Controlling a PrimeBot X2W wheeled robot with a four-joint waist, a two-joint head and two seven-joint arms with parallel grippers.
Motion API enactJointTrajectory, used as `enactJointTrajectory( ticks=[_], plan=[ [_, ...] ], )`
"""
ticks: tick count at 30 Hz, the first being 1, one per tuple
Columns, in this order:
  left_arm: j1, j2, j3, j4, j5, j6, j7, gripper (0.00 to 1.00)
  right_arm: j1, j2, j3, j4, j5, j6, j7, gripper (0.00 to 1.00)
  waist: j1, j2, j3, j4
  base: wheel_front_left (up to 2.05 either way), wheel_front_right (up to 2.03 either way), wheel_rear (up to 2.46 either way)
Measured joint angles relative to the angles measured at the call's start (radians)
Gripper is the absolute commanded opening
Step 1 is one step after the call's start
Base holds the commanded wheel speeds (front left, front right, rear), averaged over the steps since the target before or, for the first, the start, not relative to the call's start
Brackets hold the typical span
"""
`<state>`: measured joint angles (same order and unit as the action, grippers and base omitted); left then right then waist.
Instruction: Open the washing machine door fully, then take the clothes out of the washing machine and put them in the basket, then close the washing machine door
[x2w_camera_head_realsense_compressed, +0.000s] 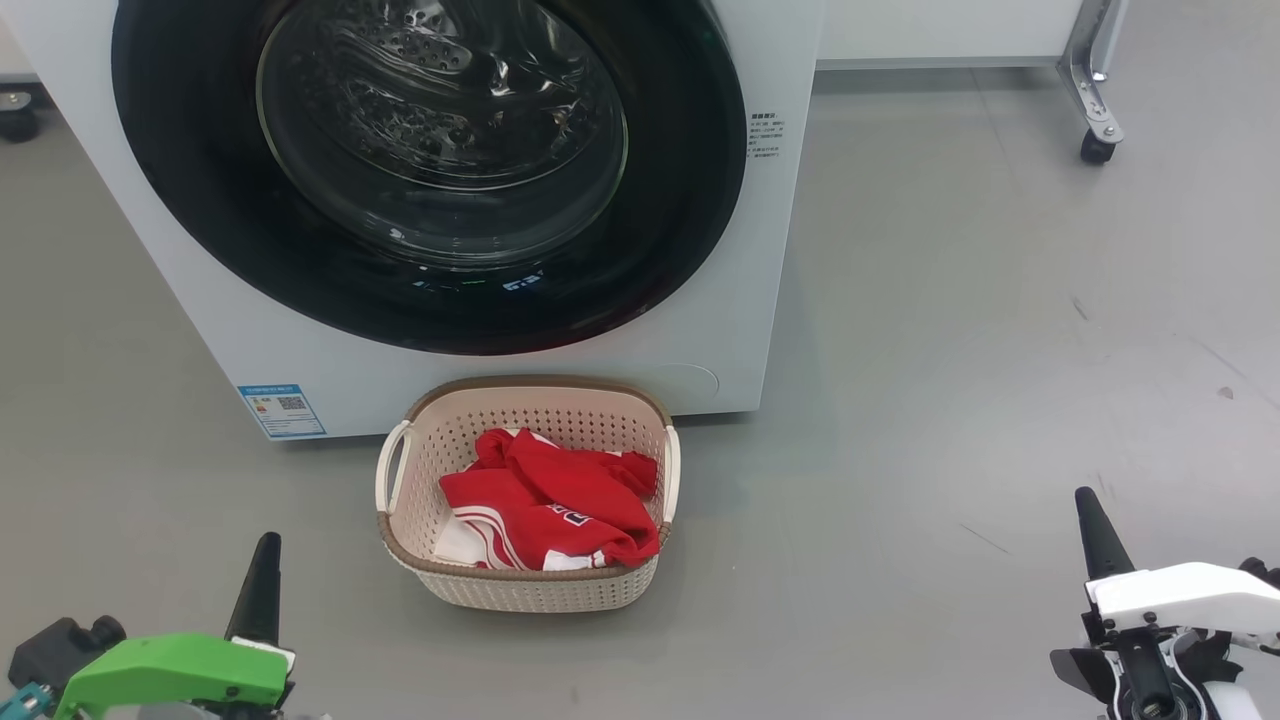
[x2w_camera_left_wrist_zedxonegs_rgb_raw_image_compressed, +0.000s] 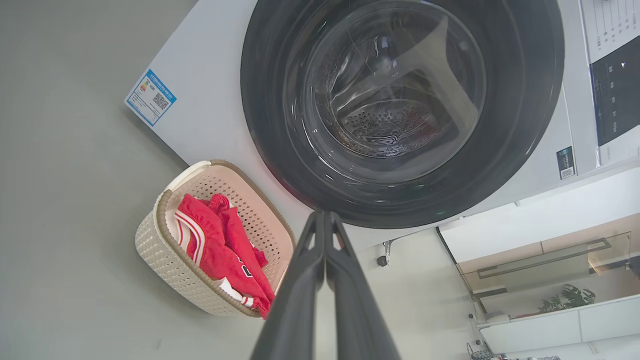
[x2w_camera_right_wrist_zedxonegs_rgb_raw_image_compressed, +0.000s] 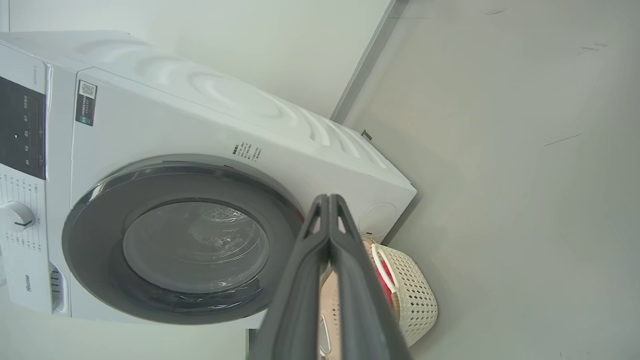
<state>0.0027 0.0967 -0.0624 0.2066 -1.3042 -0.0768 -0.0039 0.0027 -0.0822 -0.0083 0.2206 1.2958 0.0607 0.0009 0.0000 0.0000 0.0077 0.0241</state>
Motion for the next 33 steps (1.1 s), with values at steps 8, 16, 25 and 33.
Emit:
enactJointTrajectory(
  ticks=[8, 16, 25, 33],
  plan=[
    [-0.011, -0.007, 0.024, 0.016, -0.109, -0.012, 0.018, 0.00, -0.016, 0.003, -0.021, 0.016, 0.104, 0.018, 0.021, 0.00, 0.0000, 0.0000, -0.001, -0.007, 0.00, 0.00, 0.00],
    [-0.030, -0.010, 0.045, 0.032, -0.207, -0.025, 0.034, 0.00, -0.027, 0.004, -0.043, 0.030, 0.208, 0.035, 0.038, 0.00, 0.0000, 0.0000, -0.003, -0.015, 0.00, 0.00, 0.00],
    [-0.040, -0.013, 0.068, 0.050, -0.320, -0.035, 0.056, 0.00, -0.047, 0.007, -0.066, 0.046, 0.326, 0.052, 0.061, 0.00, 0.0000, 0.0000, -0.004, -0.023, 0.00, 0.00, 0.00],
    [-0.050, -0.015, 0.076, 0.056, -0.351, -0.036, 0.062, 0.00, -0.058, 0.008, -0.072, 0.050, 0.349, 0.053, 0.065, 0.00, 0.0000, 0.0000, -0.005, -0.024, 0.00, 0.00, 0.00]
  ],
)
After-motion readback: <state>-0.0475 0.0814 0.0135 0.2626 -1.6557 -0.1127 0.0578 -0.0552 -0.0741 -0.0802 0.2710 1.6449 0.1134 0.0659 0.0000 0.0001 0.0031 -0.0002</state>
